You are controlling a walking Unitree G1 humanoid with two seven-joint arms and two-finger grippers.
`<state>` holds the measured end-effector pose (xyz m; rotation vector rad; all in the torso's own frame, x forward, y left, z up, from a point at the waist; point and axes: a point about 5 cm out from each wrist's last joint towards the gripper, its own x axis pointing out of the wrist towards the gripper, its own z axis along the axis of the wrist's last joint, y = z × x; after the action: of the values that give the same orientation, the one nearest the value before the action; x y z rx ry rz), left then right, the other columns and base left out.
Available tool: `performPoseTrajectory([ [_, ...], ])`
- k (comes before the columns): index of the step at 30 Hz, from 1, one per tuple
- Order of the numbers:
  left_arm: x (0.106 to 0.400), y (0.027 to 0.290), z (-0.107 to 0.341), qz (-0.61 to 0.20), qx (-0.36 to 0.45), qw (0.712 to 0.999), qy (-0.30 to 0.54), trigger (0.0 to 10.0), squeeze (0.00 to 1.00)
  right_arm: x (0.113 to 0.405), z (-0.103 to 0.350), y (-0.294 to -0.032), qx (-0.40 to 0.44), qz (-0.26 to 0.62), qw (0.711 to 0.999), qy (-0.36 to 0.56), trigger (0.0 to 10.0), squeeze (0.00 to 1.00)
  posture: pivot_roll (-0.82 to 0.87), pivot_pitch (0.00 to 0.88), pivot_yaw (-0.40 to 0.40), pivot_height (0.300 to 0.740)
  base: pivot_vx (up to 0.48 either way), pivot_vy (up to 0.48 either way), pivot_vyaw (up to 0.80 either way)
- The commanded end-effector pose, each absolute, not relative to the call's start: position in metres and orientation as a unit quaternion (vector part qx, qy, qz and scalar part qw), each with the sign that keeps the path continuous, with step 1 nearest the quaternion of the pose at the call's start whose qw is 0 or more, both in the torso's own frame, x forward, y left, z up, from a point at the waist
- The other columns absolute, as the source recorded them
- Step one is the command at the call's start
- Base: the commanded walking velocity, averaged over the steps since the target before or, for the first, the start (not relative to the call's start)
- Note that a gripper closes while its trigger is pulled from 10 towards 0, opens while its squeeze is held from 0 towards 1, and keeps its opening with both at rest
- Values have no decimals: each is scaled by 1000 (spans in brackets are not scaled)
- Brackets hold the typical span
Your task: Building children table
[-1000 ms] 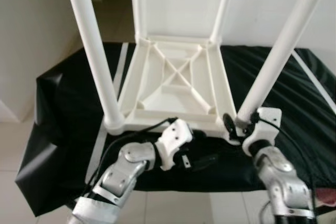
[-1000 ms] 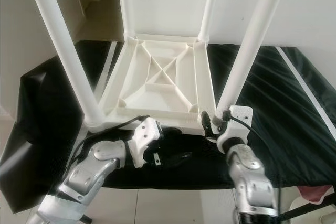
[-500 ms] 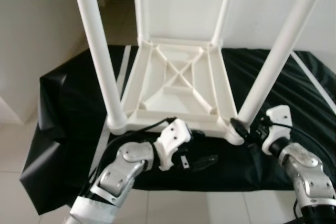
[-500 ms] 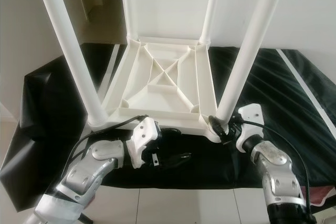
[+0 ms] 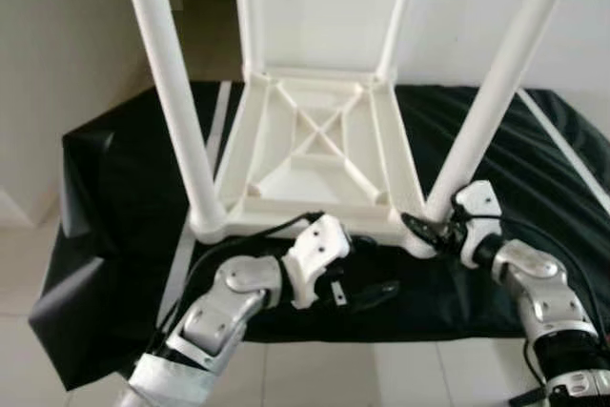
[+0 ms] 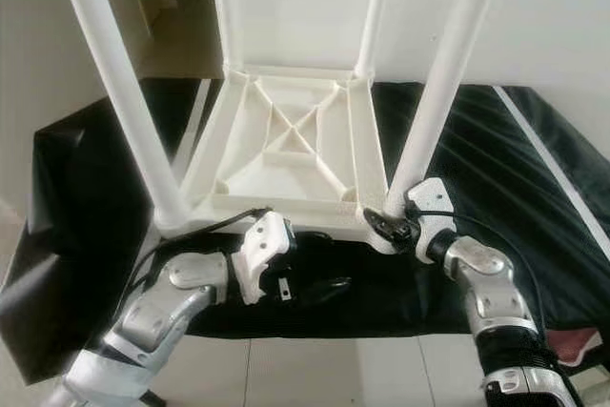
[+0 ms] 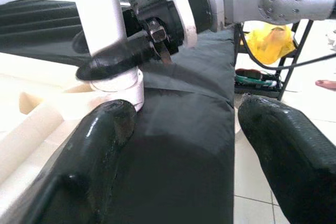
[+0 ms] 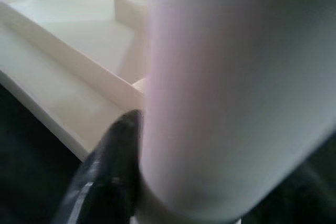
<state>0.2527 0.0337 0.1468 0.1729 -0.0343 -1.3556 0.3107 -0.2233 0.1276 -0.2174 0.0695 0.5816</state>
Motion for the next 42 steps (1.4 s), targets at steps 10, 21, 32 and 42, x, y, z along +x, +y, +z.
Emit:
performPoseTrajectory([
  [10, 245, 31, 147, -642, 74, 763, -13, 10000, 0, 303, 126, -224, -73, 283, 956, 31, 10000, 0, 47, 0, -56, 740, 0, 0, 0],
  [21, 242, 27, 145, -654, 70, 753, -12, 10000, 0, 296, 124, -211, -73, 200, 976, 38, 10000, 0, 20, 0, -44, 740, 0, 0, 0],
  [32, 241, 26, 145, -660, 68, 748, -11, 10000, 0, 286, 120, -176, 40, -39, 997, 58, 10000, 0, 18, 0, -43, 740, 0, 0, 0],
  [42, 242, 25, 146, -662, 69, 746, -12, 10000, 0, 284, 118, -155, 89, -153, 982, 59, 10000, 0, 19, 0, -35, 740, 0, 0, 0],
])
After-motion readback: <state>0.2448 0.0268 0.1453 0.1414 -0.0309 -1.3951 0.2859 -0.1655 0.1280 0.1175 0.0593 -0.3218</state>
